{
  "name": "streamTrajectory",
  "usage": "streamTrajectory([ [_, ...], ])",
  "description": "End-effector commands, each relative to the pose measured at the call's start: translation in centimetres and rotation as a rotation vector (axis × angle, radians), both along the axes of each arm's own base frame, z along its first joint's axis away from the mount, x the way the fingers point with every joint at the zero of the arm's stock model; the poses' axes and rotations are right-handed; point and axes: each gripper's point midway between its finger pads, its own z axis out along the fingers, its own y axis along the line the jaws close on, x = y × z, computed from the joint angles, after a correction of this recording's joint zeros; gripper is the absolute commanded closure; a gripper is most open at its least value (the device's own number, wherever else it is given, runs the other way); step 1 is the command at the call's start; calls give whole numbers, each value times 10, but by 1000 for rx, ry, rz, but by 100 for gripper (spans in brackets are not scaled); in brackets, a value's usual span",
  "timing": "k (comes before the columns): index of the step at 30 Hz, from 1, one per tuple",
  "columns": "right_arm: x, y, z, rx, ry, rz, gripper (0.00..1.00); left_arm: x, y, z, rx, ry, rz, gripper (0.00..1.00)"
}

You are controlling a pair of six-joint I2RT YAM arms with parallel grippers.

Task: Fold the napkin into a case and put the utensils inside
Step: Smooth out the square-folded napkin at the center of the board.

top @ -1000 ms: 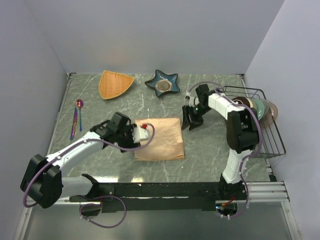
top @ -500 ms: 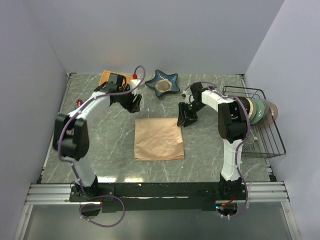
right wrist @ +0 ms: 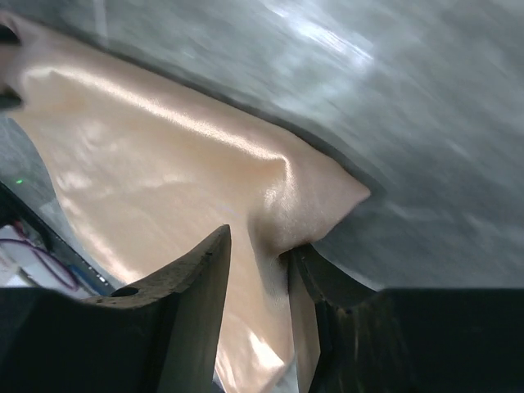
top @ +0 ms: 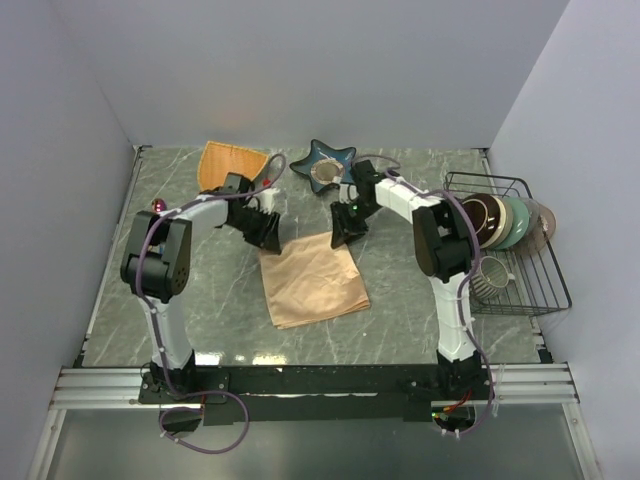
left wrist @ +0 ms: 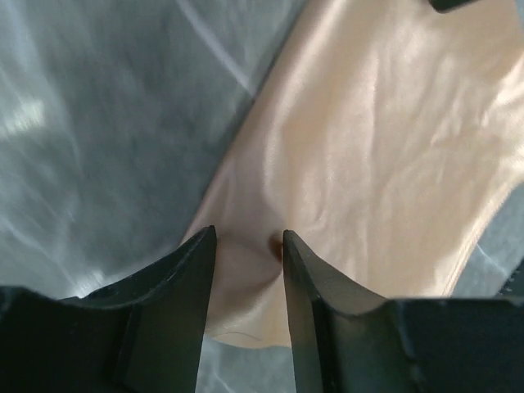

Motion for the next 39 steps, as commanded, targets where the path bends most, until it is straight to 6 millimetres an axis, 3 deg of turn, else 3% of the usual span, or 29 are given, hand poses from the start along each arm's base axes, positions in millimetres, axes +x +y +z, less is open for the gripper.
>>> streamTrajectory([
  [1,12,40,5,41,-96,111,59,-19,22,50,-130,-36,83,55],
  [3,9,56,8,46,-117,154,58,-28,43,53,-154,-28,150,53],
  [4,15,63,13,52,-159,189,58,-28,49,72,-170,-91,165,50],
  [6,16,71,17,31,-186,220,56,-31,67,83,-183,-123,218,43],
  [9,32,64,33,-11,-251,197,46,-34,76,124,-234,-224,243,36],
  [14,43,27,78,-79,-383,160,28,-61,41,156,-466,-119,155,31],
  [17,27,25,108,-5,-388,140,25,-77,14,151,-545,-27,96,33],
  [18,8,31,119,71,-357,157,24,-79,9,145,-552,-10,87,35],
  [20,-12,40,127,167,-298,141,25,-84,2,138,-575,41,74,38],
  [21,-38,48,128,262,-201,155,25,-88,-1,131,-600,104,55,40],
  [23,-59,57,127,351,-93,129,27,-88,-2,124,-609,147,32,43],
  [24,-76,55,112,368,-11,116,28,-92,-3,112,-611,227,32,46],
  [25,-89,59,112,416,65,108,29,-94,-3,106,-610,258,27,47],
  [31,-127,48,58,394,231,110,31,-103,4,53,-574,402,2,50],
  [35,-129,30,24,325,293,94,35,-96,21,22,-580,493,86,50],
  [39,-124,7,0,311,347,33,38,-103,28,0,-579,576,117,49],
])
